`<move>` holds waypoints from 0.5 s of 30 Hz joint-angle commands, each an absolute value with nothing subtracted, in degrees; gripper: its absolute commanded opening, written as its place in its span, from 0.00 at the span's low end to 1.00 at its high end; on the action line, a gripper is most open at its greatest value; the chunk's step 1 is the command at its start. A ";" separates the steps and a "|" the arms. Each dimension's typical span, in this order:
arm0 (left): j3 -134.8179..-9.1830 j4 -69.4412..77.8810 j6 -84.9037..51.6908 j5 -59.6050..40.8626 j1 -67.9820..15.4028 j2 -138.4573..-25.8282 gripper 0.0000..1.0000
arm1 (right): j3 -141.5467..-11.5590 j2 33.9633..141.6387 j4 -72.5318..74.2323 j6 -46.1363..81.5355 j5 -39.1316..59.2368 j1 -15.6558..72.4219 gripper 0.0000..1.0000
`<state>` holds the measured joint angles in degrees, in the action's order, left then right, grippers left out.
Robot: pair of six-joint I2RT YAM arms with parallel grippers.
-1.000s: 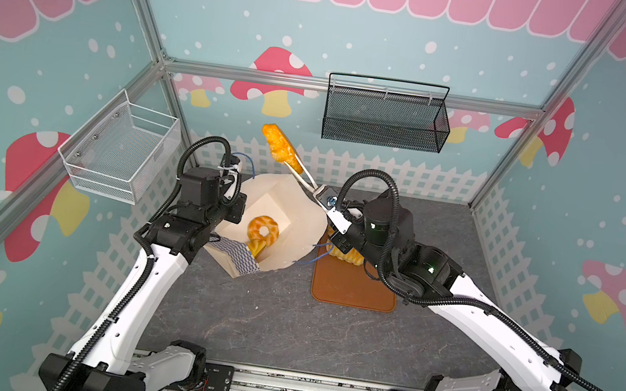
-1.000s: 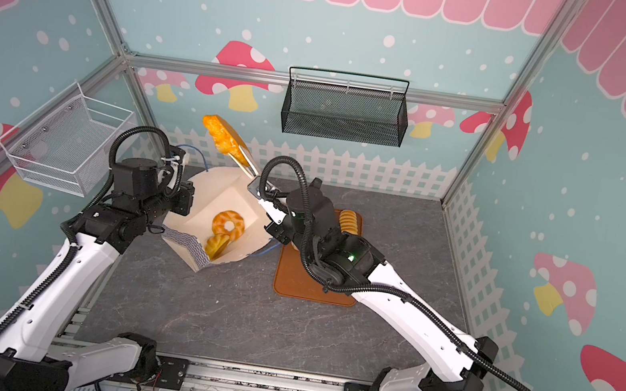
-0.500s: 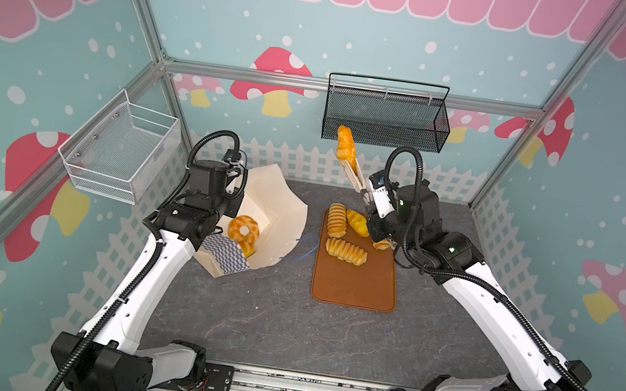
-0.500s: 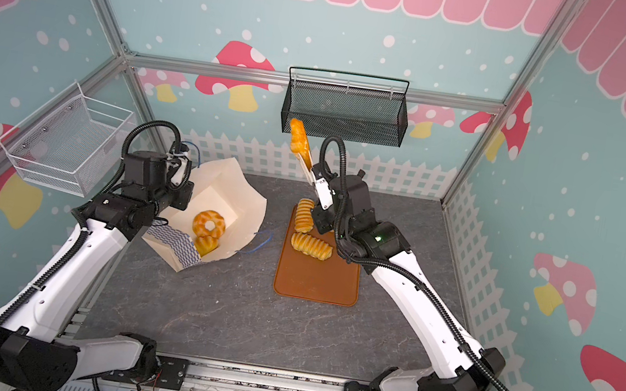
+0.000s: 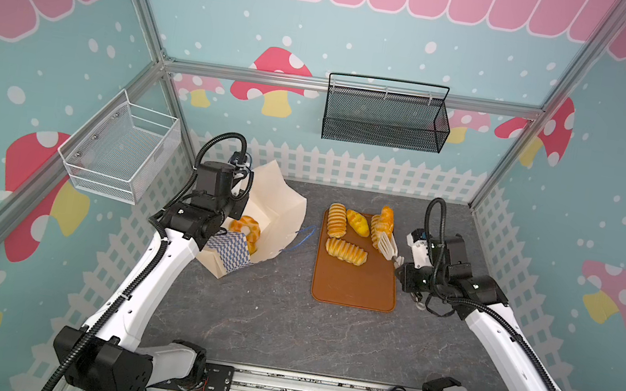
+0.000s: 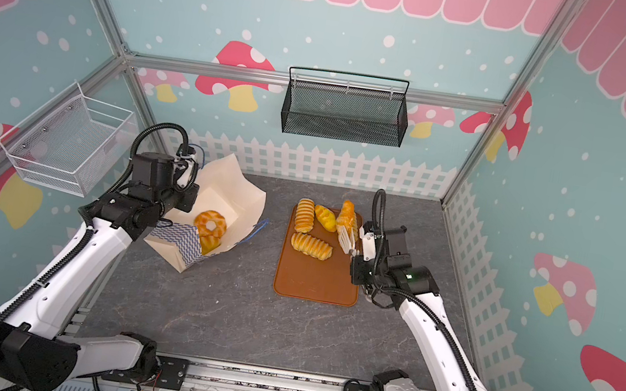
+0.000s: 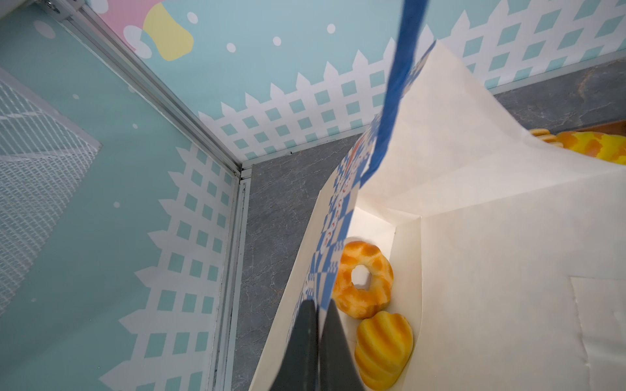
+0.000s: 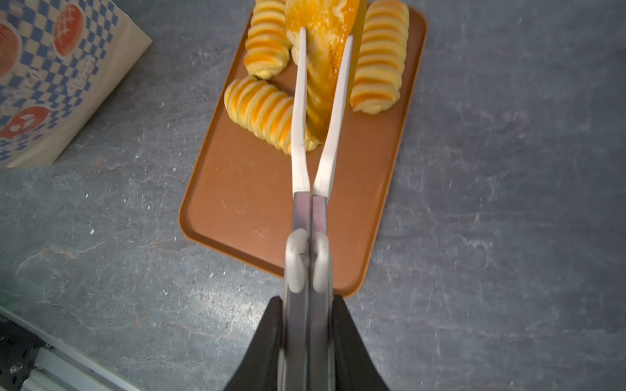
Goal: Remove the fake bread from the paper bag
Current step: 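Carry the long bread over the brown tray and lower it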
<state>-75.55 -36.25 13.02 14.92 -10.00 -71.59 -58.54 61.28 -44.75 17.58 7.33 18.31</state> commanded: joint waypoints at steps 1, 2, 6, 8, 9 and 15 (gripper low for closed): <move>-75.41 -37.66 12.66 13.80 -10.63 -71.10 0.00 | -56.30 57.74 -45.24 21.47 12.67 17.56 0.09; -75.32 -37.70 12.63 13.71 -10.72 -71.04 0.00 | -55.55 57.21 -45.81 21.81 13.31 17.33 0.09; -75.06 -37.61 12.05 12.83 -11.09 -71.15 0.00 | -52.18 55.83 -46.54 23.08 16.39 16.92 0.09; -74.88 -37.57 11.71 12.44 -11.32 -71.27 0.00 | -50.95 55.51 -46.44 23.68 17.58 16.87 0.09; -74.72 -37.52 11.61 12.22 -11.48 -71.28 0.00 | -50.39 55.38 -46.46 23.89 17.96 16.83 0.09; -73.66 -37.52 11.69 11.78 -12.04 -71.24 0.00 | -48.06 55.63 -45.19 24.25 20.55 16.70 0.08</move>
